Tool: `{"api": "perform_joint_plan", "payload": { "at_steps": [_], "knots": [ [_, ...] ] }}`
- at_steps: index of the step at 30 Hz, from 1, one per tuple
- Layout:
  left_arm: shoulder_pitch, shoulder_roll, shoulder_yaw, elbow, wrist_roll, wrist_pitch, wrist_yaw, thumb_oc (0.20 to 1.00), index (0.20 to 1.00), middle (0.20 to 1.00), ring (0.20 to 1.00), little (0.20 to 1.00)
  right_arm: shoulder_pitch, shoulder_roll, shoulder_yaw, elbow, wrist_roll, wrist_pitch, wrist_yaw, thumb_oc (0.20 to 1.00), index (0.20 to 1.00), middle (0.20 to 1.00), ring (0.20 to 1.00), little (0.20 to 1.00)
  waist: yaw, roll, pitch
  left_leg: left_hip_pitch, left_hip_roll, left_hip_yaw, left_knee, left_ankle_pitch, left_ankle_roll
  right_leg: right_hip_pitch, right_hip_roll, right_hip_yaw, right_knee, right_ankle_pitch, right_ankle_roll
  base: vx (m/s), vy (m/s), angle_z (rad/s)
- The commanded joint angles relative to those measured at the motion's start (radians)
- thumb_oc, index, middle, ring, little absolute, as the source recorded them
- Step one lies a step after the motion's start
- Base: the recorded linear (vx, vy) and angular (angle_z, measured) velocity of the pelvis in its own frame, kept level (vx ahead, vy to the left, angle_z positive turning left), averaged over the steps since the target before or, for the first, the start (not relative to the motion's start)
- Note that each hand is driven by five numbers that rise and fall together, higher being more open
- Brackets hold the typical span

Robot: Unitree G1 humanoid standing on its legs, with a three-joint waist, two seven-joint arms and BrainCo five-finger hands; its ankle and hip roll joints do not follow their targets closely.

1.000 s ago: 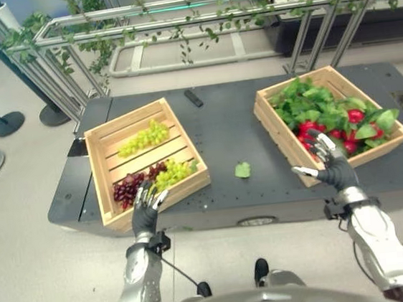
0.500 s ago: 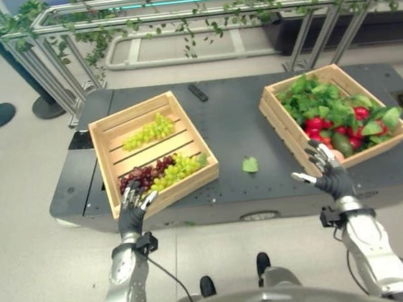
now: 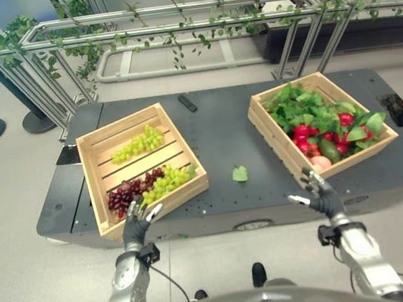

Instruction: Pick up the fruits from the basket on one side to the basket on the other side

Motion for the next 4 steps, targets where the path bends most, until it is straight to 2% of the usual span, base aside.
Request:
{"api": "perform_joint_plan", "payload": {
  "at_steps": [1, 2, 3, 4],
  "knots": [
    [-0.039, -0.004, -0.003, 0.037, 0.022, -0.03, -0.017, 1.0, 1.0, 1.0, 1.0, 1.0, -0.035, -0.034, 0.002, 0.015, 0.011, -0.037, -0.01, 1.0, 1.0, 1.0, 1.0, 1.0, 0.01, -0.007, 0.028, -0.111, -0.049, -0.048, 0.188, -0.032, -0.042, 0.016, -0.001, -0.049, 0.044, -0.089, 0.011, 0.0, 0.021, 0.2],
    [-0.062, -0.021, -0.009, 0.172, 0.043, -0.018, -0.006, 1.0, 1.0, 1.0, 1.0, 1.0, -0.069, -0.028, 0.036, 0.158, -0.006, -0.025, -0.03, 1.0, 1.0, 1.0, 1.0, 1.0, 0.01, -0.003, 0.02, -0.11, -0.022, -0.078, 0.111, -0.028, -0.04, 0.018, -0.006, -0.045, 0.034, -0.089, 0.022, 0.01, 0.021, 0.2],
    [-0.064, -0.021, -0.008, 0.174, 0.043, -0.02, -0.006, 1.0, 1.0, 1.0, 1.0, 1.0, -0.071, -0.028, 0.037, 0.161, -0.006, -0.027, -0.03, 1.0, 1.0, 1.0, 1.0, 1.0, 0.01, -0.004, 0.021, -0.108, -0.022, -0.078, 0.108, -0.027, -0.041, 0.019, -0.006, -0.045, 0.034, -0.089, 0.022, 0.06, 0.075, 0.09],
    [-0.099, -0.048, 0.001, 0.338, 0.031, -0.001, 0.009, 1.0, 1.0, 1.0, 1.0, 1.0, -0.107, -0.017, 0.069, 0.291, -0.03, -0.019, -0.053, 1.0, 1.0, 1.0, 1.0, 1.0, 0.011, 0.003, 0.012, -0.087, 0.027, -0.065, 0.047, -0.004, -0.042, 0.028, -0.01, -0.042, 0.033, -0.09, 0.027, 0.07, 0.071, 0.02]
  ]
}}
